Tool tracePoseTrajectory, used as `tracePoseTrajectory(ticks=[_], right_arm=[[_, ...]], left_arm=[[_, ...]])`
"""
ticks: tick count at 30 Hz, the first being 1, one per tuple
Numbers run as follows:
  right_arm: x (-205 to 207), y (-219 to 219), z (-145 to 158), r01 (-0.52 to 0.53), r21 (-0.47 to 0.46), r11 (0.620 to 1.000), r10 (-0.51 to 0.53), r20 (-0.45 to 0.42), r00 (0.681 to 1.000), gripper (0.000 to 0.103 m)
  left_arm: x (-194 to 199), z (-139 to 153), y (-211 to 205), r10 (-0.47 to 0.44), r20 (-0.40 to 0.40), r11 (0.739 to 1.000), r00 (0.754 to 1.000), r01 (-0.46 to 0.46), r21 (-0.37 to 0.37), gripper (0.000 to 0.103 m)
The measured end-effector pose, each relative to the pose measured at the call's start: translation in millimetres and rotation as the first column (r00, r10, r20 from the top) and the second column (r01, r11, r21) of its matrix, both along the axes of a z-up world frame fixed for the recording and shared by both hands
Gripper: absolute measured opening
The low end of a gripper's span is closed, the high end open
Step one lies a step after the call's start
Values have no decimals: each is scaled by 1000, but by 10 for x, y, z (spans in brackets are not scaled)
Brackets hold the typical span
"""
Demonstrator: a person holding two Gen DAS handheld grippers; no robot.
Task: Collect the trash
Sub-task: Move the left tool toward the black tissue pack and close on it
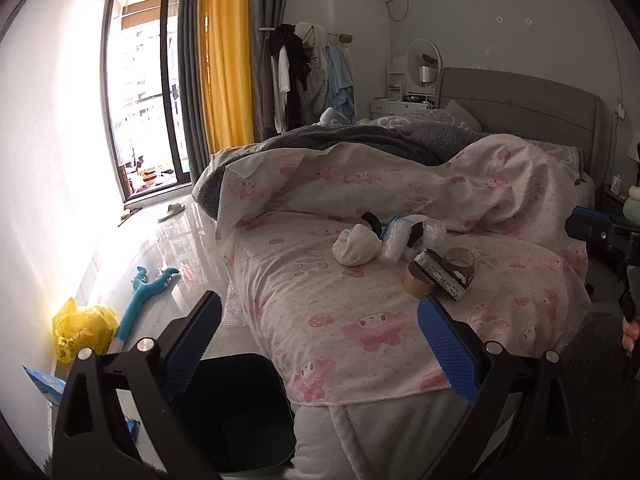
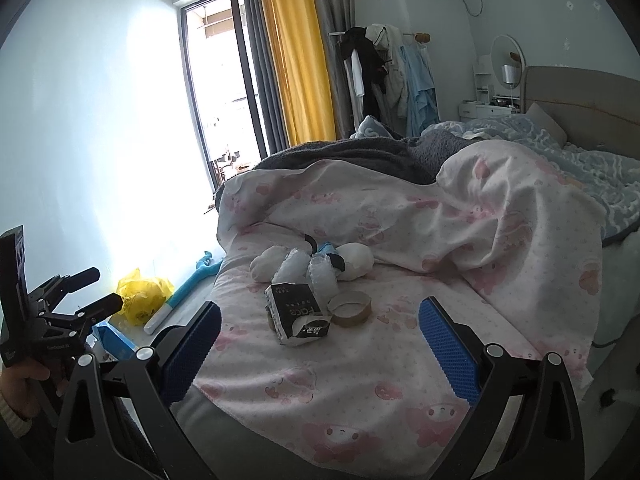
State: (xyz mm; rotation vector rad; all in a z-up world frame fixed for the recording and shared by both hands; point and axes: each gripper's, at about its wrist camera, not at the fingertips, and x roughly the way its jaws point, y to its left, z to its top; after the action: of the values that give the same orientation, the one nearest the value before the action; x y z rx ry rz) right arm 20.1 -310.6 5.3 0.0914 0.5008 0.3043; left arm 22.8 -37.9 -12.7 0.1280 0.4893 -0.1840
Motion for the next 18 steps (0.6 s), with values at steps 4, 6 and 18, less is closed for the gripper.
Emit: tracePoseTrajectory(ticks=[4,6,18], right_arm=[[142,16,-60,-15,-1,1000,15,-25,1000,100],[223,29,-96,-22,0,1000,22,-42,999,100],[631,72,-214,-75,31,997,78,-80,994,100]], left_arm=[[83,-56,-122,-60,-20,997,998,61,38,100],[124,-80,-182,-97,-30,994,995,98,41,100],[358,-232,-551,-330,-80,935,940,338,109,99]])
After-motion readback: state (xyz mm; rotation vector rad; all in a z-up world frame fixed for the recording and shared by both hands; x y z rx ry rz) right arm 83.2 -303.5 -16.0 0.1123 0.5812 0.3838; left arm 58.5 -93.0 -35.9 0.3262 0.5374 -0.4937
